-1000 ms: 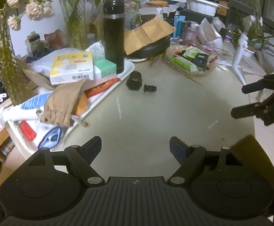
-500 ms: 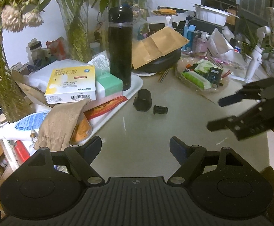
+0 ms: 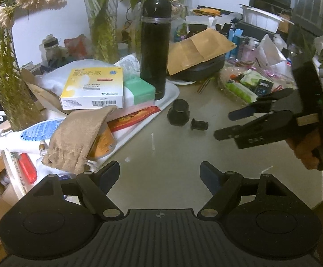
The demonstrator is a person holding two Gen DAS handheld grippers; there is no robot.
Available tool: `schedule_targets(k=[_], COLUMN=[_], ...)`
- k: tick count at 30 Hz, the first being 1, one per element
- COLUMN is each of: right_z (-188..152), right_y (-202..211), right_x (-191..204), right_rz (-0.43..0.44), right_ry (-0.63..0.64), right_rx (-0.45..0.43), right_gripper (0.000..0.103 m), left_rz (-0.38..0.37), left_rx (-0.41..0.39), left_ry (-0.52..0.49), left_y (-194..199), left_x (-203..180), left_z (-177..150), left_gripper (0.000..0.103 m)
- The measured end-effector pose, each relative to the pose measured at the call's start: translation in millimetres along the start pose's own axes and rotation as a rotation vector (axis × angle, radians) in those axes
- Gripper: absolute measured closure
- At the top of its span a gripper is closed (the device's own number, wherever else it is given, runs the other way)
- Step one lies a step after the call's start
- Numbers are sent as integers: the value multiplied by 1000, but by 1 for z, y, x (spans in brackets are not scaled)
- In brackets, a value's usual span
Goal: Organize rigid objects
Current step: 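Move the right tool to the small black plug and close on it, then lift the plug with the right tool while the left grasps the black hexagonal cup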
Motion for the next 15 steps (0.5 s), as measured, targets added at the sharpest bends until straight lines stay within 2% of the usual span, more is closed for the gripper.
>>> schedule_targets(k=[5, 10, 13, 15], right_z=[7, 11, 11, 12], right_y=[-27, -47, -56, -56], right_x=[3, 0, -1, -2], right_rz=[-13, -12, -7, 2], right_ry=[53, 71, 77, 67], right_rx=[4, 6, 12, 8], right_gripper=[50, 61, 68, 79], left_rz=[17, 43, 48, 15], left_rx=[-60, -111, -103, -90], left_ry=[-7, -37, -73, -79], left_y=[2, 2, 0, -1], left_x=[2, 2, -1, -5], left_z=[6, 11, 11, 10], left_gripper=[24, 23, 23, 23])
Point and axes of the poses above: each gripper's, at about its wrist camera, not at the fingertips, and y roughly against the way its jaws point, x to its left, z to its top, the point moved 9 cm from there along -y, roughly the way its jaws point, and after that the axes turned 3 degrees about y, right-handed, at the moved point
